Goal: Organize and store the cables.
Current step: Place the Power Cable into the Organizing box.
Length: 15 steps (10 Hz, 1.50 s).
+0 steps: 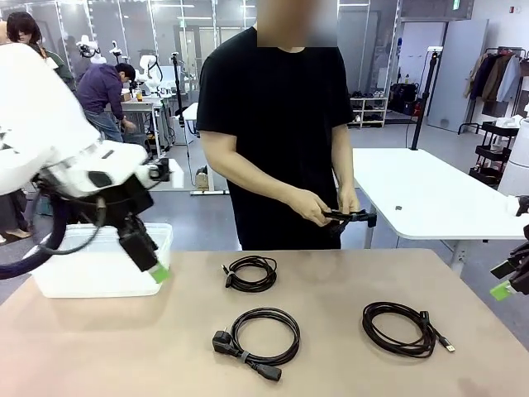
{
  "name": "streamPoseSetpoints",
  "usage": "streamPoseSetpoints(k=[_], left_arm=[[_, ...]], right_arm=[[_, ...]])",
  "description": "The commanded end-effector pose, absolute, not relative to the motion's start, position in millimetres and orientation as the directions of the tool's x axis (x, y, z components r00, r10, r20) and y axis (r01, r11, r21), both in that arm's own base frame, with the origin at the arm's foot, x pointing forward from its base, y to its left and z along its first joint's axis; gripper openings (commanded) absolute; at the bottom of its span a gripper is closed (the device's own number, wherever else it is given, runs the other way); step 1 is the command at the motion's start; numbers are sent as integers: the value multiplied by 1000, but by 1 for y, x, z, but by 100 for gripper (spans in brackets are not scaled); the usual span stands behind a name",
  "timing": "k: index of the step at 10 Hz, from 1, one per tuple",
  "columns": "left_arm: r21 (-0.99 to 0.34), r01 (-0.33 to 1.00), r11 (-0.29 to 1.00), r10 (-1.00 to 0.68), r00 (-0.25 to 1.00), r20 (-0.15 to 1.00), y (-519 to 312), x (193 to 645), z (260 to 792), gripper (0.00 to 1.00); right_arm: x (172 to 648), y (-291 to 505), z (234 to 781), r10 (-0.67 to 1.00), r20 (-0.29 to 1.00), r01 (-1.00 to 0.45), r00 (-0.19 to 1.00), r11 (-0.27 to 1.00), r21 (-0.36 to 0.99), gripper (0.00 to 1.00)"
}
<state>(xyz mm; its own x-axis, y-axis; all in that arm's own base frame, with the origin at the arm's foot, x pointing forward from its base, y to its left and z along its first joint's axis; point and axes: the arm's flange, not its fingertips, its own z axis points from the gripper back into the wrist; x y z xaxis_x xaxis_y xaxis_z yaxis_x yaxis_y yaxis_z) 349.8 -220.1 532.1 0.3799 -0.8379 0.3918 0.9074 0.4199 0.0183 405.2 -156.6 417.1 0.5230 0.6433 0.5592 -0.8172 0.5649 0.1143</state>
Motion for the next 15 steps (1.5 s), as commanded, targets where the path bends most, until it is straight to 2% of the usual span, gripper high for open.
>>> streamPoseSetpoints(k=[1, 2, 4, 9, 11, 15], left_arm=[[-26, 842, 539, -788, 516, 335, -277, 359, 535, 100], [-64, 817, 573, -766, 561, 312, -294, 357, 533, 100], [-55, 781, 622, -744, 612, 268, -322, 356, 520, 100], [0, 772, 635, -755, 621, 210, -372, 371, 488, 100], [-17, 759, 651, -741, 640, 206, -380, 378, 477, 100], [-36, 645, 763, -636, 760, 130, -395, 392, 425, 100]], right_arm=[[404, -159, 418, 658, 550, -826, 514, 552, 112, 100], [404, -159, 418, 658, 550, -826, 514, 552, 112, 100], [404, -159, 418, 658, 550, -826, 514, 552, 112, 100], [404, -159, 418, 658, 550, -826, 514, 552, 112, 100], [404, -159, 418, 658, 550, -826, 514, 552, 112, 100], [404, -159, 418, 658, 550, -826, 514, 552, 112, 100]])
